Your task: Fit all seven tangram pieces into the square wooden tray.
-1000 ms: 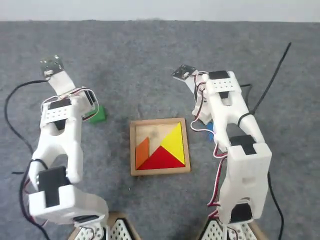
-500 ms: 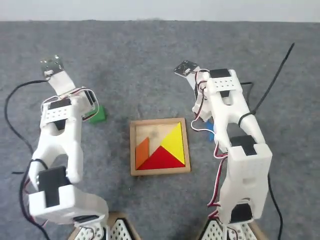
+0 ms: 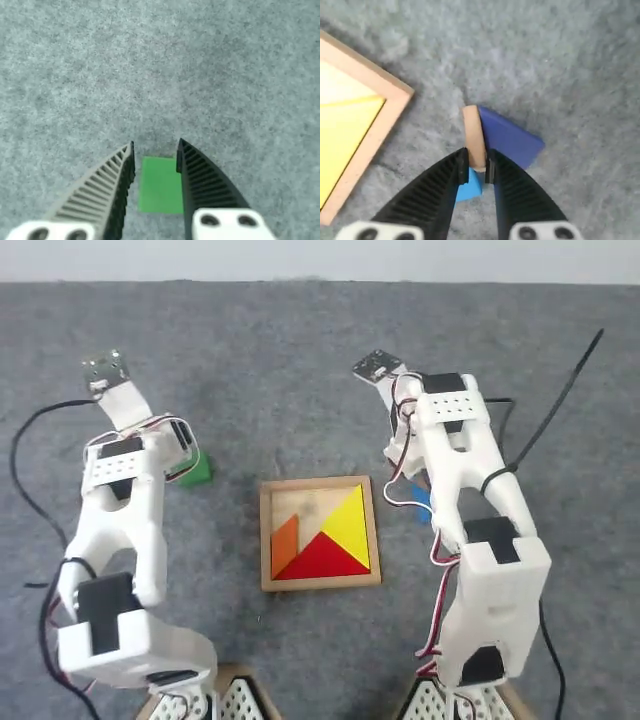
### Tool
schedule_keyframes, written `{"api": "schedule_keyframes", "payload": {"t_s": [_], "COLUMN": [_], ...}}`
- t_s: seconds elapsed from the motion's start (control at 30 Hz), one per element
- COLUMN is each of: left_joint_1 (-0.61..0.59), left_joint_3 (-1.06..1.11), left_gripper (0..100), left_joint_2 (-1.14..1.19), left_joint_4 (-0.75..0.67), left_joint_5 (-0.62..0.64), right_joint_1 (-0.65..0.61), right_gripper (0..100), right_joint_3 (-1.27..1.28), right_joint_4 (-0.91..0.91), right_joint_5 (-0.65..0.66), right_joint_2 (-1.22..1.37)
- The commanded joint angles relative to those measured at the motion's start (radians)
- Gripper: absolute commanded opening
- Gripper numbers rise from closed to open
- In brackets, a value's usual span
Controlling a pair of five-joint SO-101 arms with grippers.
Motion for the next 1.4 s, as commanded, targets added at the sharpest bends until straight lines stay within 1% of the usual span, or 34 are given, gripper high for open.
{"api": "schedule_keyframes", "payload": {"t_s": [0.0, 0.07, 0.2, 0.43, 0.67, 0.73, 0.87, 1.03, 1.13, 1.3, 1.37], "left_joint_1": [0.008, 0.008, 0.008, 0.008, 0.008, 0.008, 0.008, 0.008, 0.008, 0.002, 0.002], "left_joint_3": [-0.013, -0.013, -0.013, -0.013, -0.013, -0.013, -0.013, -0.013, -0.013, -0.015, -0.015], "left_gripper": [14, 14, 14, 14, 14, 14, 14, 14, 14, 14, 14], "left_joint_2": [-0.009, -0.009, -0.009, -0.012, -0.011, -0.009, -0.009, -0.009, -0.009, -0.011, -0.012], "left_joint_4": [-0.028, -0.028, -0.028, -0.026, -0.026, -0.026, -0.028, -0.029, -0.029, -0.029, -0.029], "left_joint_5": [-0.015, -0.015, -0.015, -0.015, -0.015, -0.015, -0.015, -0.015, -0.015, -0.015, -0.015], "right_joint_1": [-0.025, -0.03, -0.041, -0.044, -0.044, -0.045, -0.039, -0.048, -0.09, -0.196, -0.248], "right_gripper": [6.5, 6.3, 1.8, 12.1, 11.9, 9.7, 0.4, 0.8, 0.8, 0.8, 0.8], "right_joint_3": [-0.031, -0.029, -0.026, -0.02, -0.02, -0.02, -0.021, -0.08, -0.11, -0.114, -0.109], "right_joint_4": [0.016, 0.018, 0.018, 0.015, 0.005, -0.012, -0.022, 0.061, 0.122, 0.189, 0.202], "right_joint_5": [-0.012, -0.012, -0.006, -0.006, -0.005, -0.009, -0.012, -0.012, -0.014, -0.002, 0.04], "right_joint_2": [-0.091, -0.091, -0.084, -0.024, 0.045, 0.064, 0.076, -0.019, -0.104, -0.188, -0.189]}}
